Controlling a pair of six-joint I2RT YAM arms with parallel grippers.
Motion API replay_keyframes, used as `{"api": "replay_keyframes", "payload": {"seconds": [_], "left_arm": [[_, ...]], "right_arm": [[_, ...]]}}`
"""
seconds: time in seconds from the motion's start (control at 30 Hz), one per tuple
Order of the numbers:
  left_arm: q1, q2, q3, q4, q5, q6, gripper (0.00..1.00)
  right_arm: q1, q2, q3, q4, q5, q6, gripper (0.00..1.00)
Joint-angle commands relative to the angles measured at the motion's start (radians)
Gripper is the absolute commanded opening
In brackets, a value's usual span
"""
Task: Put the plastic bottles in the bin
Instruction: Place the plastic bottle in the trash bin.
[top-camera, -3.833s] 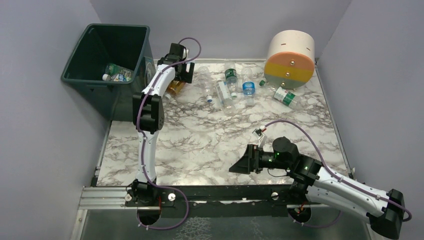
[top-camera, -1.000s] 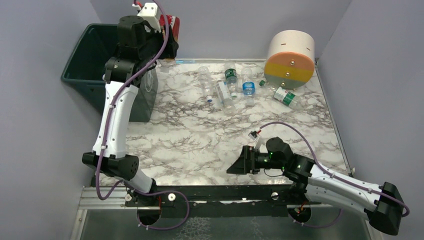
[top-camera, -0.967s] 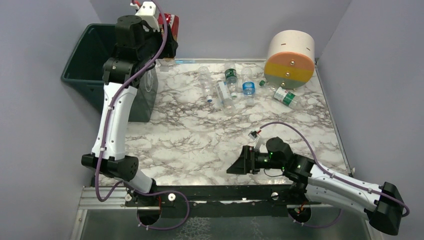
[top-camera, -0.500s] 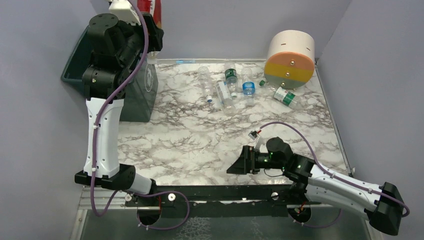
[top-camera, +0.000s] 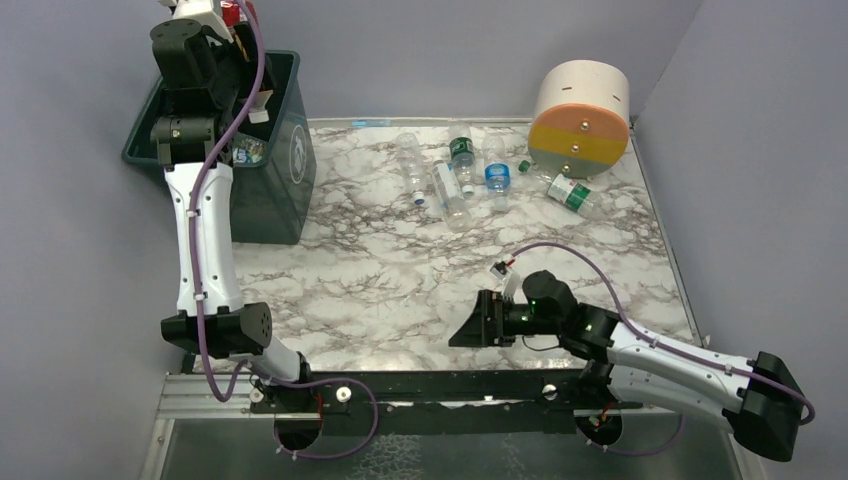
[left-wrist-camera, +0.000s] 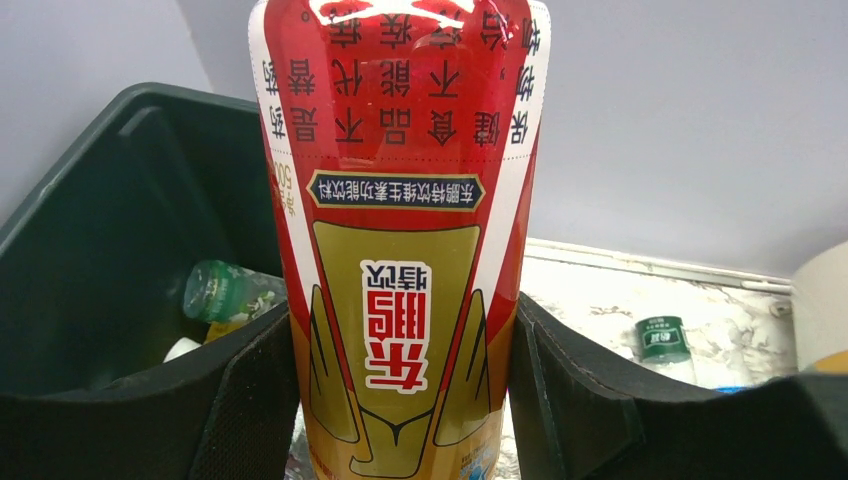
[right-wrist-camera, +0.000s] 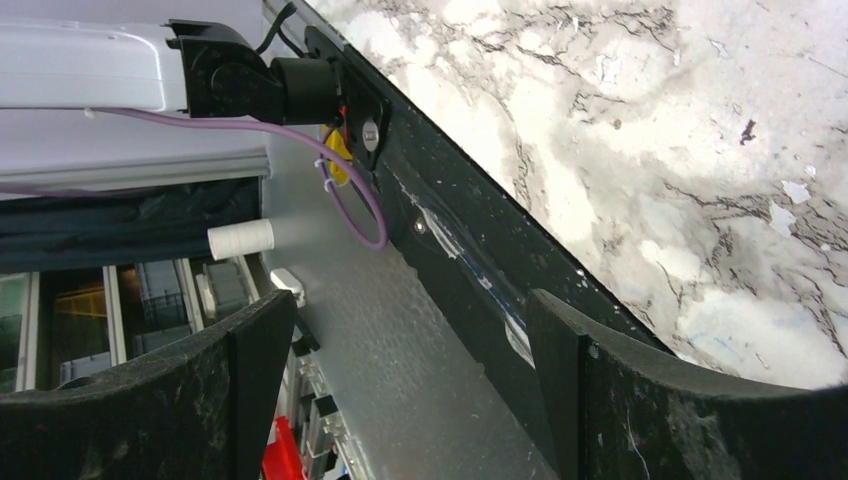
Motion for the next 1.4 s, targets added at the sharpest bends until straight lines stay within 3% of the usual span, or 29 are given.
{"api": "replay_keyframes", "payload": {"seconds": [0.0, 0.33, 0.77, 1.37], "left_arm": [[0.048, 0.025, 0.017, 0.066, 0.015, -0.018, 0.65], [0.16, 0.076, -0.055, 0.133, 0.012, -0.064, 0.65], [0.164, 0.127, -0.145, 0.166, 0.007, -0.097, 0.71], [0.164, -0.01, -0.145, 0.114, 0.16, -0.127, 0.89]], "right_arm": [[0.007, 0.032, 0.049, 0.061, -0.03, -0.014, 0.88], [0.007, 0.06, 0.036, 0.112, -0.037, 0.001, 0.88], [0.007, 0.049, 0.022, 0.121, -0.041, 0.006, 0.88], [0.007, -0.01, 0.005, 0.091, -0.029, 0.012, 0.88]]}}
